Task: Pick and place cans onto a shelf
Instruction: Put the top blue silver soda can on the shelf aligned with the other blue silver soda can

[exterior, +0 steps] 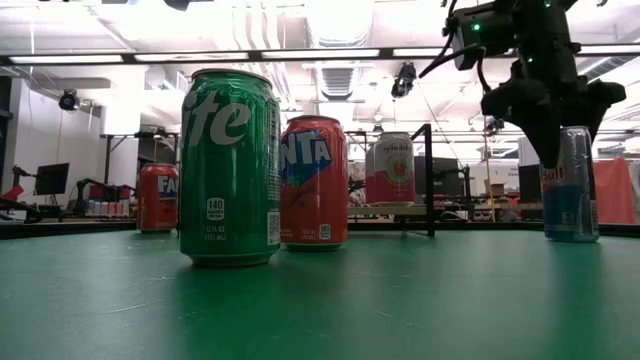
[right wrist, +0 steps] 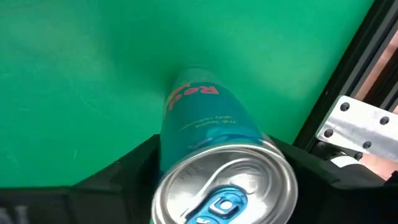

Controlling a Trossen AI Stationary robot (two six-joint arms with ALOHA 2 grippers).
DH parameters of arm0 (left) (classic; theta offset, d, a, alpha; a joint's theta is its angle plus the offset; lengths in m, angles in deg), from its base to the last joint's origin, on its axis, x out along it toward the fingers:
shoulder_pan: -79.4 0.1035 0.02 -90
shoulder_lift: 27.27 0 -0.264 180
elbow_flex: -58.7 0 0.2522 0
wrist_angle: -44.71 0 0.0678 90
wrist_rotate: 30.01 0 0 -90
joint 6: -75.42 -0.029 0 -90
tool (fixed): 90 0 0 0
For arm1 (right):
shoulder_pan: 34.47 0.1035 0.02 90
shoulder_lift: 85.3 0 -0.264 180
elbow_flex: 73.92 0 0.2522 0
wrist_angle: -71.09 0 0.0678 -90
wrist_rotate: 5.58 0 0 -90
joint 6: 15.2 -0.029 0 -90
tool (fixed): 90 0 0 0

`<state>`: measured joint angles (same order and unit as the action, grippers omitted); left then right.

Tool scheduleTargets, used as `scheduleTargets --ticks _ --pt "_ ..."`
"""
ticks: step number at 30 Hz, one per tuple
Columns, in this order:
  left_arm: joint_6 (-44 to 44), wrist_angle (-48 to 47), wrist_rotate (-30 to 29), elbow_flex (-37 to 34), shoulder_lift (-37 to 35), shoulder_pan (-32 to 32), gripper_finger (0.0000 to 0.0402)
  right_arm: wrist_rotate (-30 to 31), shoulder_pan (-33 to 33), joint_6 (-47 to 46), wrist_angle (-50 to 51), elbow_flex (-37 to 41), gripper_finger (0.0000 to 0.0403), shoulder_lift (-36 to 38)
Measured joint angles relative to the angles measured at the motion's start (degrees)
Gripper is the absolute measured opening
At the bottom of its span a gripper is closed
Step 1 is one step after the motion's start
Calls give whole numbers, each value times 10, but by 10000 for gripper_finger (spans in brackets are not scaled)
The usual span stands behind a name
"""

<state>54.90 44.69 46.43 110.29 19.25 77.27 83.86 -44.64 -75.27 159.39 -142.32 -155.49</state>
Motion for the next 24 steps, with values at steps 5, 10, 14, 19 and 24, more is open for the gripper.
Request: scheduleTargets --ticks 5,10,14,19,24 --pt "10 0 0 0 2 0 0 1 0 0 0 -12 228 -1" --pt "16 0 0 0 13 0 0 15 0 0 4 -54 228 0" --pt "18 0 0 0 25 0 0 42 2 8 5 -105 228 0" --pt "26 0 0 0 40 0 0 98 12 32 0 -175 228 0" --pt "32 0 0 0 49 0 10 160 32 57 -9 -232 228 -1"
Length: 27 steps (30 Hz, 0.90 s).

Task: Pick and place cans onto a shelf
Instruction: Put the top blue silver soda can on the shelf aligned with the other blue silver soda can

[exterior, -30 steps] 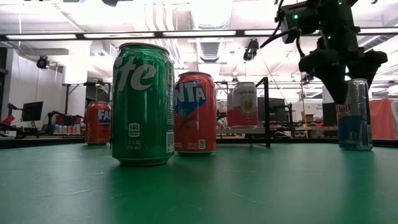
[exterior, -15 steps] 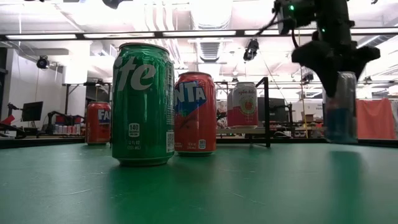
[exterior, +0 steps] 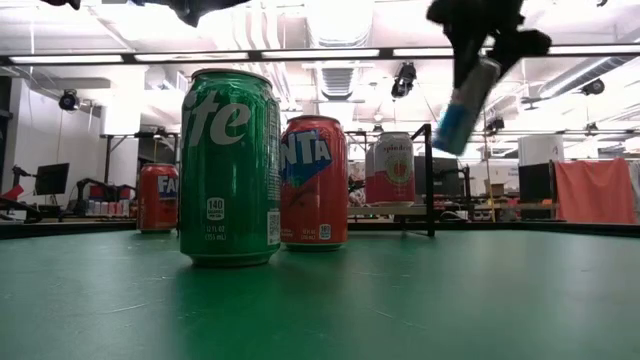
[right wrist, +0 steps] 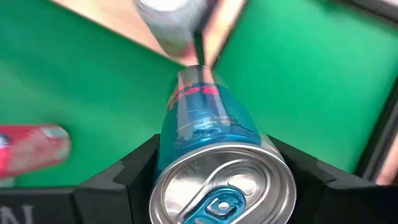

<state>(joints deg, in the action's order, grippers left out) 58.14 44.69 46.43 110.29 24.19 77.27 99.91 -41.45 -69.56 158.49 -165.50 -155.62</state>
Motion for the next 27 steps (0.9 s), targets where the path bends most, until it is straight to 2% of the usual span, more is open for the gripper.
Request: scheduleTargets --ticks 9,17,21,27 --pt "3 17 0 0 25 0 45 30 43 103 -198 -14 228 -10" --pt "3 47 -4 3 62 0 95 29 46 215 -348 -17 228 -65" --pt "2 47 -17 16 84 0 126 25 46 250 -387 -31 228 -97" --pt "-8 48 -26 28 116 0 172 25 46 274 -389 -70 228 -142"
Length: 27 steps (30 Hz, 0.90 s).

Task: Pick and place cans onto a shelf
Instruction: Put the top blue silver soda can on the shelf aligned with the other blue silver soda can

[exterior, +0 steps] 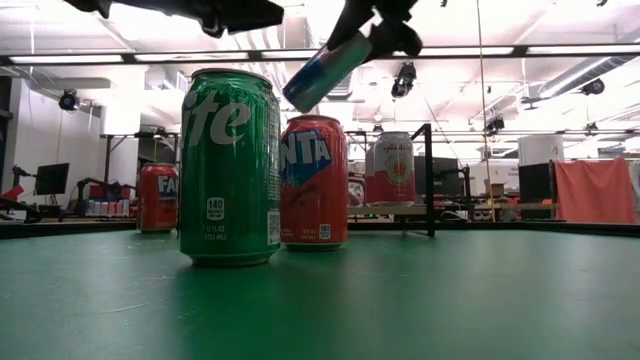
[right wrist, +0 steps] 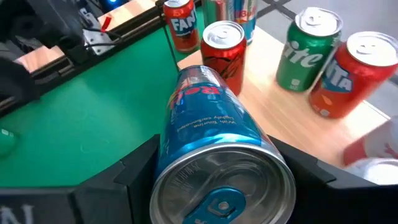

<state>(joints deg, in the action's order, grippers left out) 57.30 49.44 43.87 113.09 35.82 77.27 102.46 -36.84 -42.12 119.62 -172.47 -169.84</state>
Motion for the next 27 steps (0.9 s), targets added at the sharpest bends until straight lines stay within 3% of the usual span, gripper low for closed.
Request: scheduleTargets --ticks 3,7,12,18,27 --pt "-2 -1 -18 2 18 0 191 0 0 6 1 -17 228 -19" --pt "-10 0 -84 8 44 0 209 0 0 11 0 -35 228 -38" --pt "-13 -3 -92 16 80 1 226 -3 0 15 8 -53 228 -54" --pt "-31 -8 -146 39 117 2 253 -4 0 16 10 -58 228 -56" --pt "-55 -9 -156 69 161 5 285 -5 0 8 10 -58 228 -56"
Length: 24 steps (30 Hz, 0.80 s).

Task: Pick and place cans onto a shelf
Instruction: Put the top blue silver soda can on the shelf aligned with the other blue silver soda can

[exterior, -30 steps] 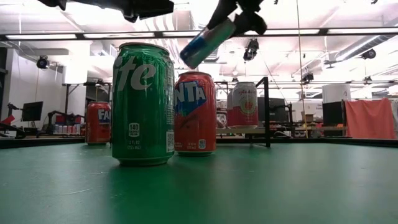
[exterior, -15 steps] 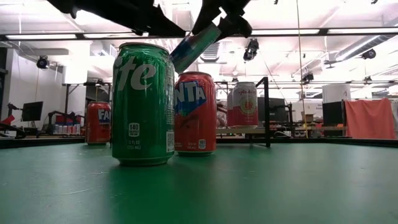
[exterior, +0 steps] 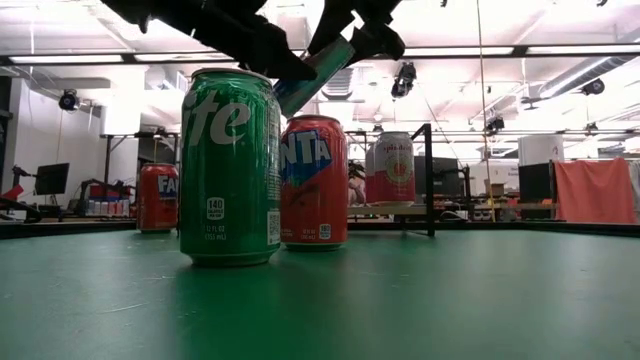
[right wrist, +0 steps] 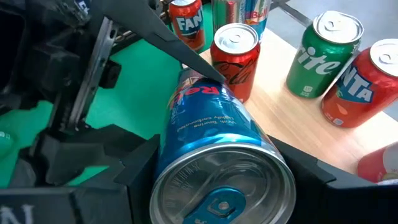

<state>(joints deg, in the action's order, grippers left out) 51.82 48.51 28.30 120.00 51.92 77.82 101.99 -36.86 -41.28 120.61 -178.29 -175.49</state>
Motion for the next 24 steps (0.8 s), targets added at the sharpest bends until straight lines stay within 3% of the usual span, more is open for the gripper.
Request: scheduleTargets --ticks 11,17,24 --pt "-23 2 -24 35 47 0 278 0 0 -5 1 0 228 0" --pt "-23 0 -25 35 49 0 219 -2 0 -5 4 0 228 0" --pt "-5 2 -24 35 48 0 215 0 0 -3 -2 0 269 0"
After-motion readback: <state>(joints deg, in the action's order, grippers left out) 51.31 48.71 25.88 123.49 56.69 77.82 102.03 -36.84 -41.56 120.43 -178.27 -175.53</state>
